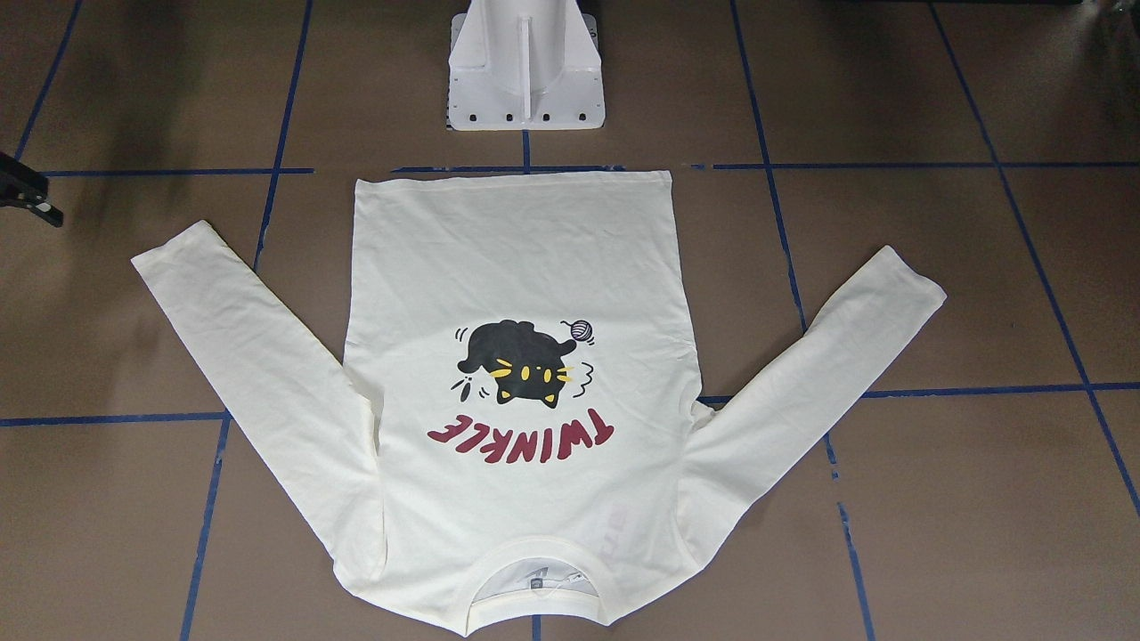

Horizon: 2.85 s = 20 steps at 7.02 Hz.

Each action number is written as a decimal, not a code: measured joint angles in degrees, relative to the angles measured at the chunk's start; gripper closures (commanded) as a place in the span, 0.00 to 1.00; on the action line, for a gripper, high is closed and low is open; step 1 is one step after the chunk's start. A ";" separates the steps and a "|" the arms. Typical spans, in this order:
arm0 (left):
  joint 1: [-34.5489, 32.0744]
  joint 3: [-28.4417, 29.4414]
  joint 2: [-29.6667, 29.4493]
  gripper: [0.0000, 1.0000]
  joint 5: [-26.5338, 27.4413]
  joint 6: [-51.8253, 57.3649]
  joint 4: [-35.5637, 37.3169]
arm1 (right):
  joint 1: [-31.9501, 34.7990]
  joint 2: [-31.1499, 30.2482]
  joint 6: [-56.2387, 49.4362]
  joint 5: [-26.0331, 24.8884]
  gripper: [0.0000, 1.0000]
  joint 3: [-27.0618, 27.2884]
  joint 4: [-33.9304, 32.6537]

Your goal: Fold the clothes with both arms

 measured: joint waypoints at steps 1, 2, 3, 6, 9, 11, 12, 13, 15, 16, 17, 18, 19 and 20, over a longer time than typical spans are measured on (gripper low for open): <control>-0.02 -0.01 -0.01 0.00 -0.03 0.00 -0.02 | -5.77 0.13 10.26 -4.33 0.06 -0.03 3.06; -0.02 -0.01 -0.01 0.00 -0.04 0.00 -0.03 | -10.76 0.13 16.16 -8.93 0.06 -0.12 5.24; -0.01 -0.01 -0.01 0.00 -0.05 0.00 -0.03 | -13.20 -0.13 18.96 -11.50 0.06 -0.23 6.20; -0.01 -0.32 -0.01 0.00 -0.11 -0.02 -0.03 | -14.35 -1.51 26.22 -13.25 0.17 -1.92 6.67; -0.05 -1.24 0.01 0.00 0.23 -0.03 -0.03 | -14.05 0.19 34.67 -13.24 0.34 -4.63 6.70; -0.06 -1.65 0.06 0.00 0.29 -0.06 -0.03 | -13.11 0.35 35.14 -13.20 0.34 -5.66 6.69; -0.06 -1.70 0.07 0.00 0.32 -0.08 -0.03 | -12.96 0.34 35.16 -13.23 0.34 -6.05 6.71; -0.06 -1.71 0.07 0.00 0.36 -0.07 -0.03 | -12.92 0.33 35.17 -13.25 0.50 -6.22 6.72; -0.06 -1.76 0.08 0.00 0.38 -0.07 -0.03 | -12.89 0.30 35.22 -13.30 1.00 -6.29 6.73; -0.06 -1.77 0.08 0.00 0.39 -0.07 -0.03 | -12.89 0.29 35.23 -13.28 1.00 -6.30 6.71; -0.06 -1.76 0.08 0.00 0.41 -0.03 -0.03 | -12.89 0.28 35.20 -13.25 1.00 -6.30 6.67; -0.06 -1.72 0.07 0.00 0.43 -0.01 -0.03 | -12.82 0.27 35.18 -13.16 1.00 -6.18 6.65; -0.06 -1.69 0.08 0.00 0.41 -0.03 -0.03 | -12.69 0.29 35.17 -13.00 1.00 -5.81 6.66; -0.06 -1.70 0.08 0.00 0.40 -0.04 -0.03 | -11.99 0.37 35.19 -12.30 1.00 -4.31 6.43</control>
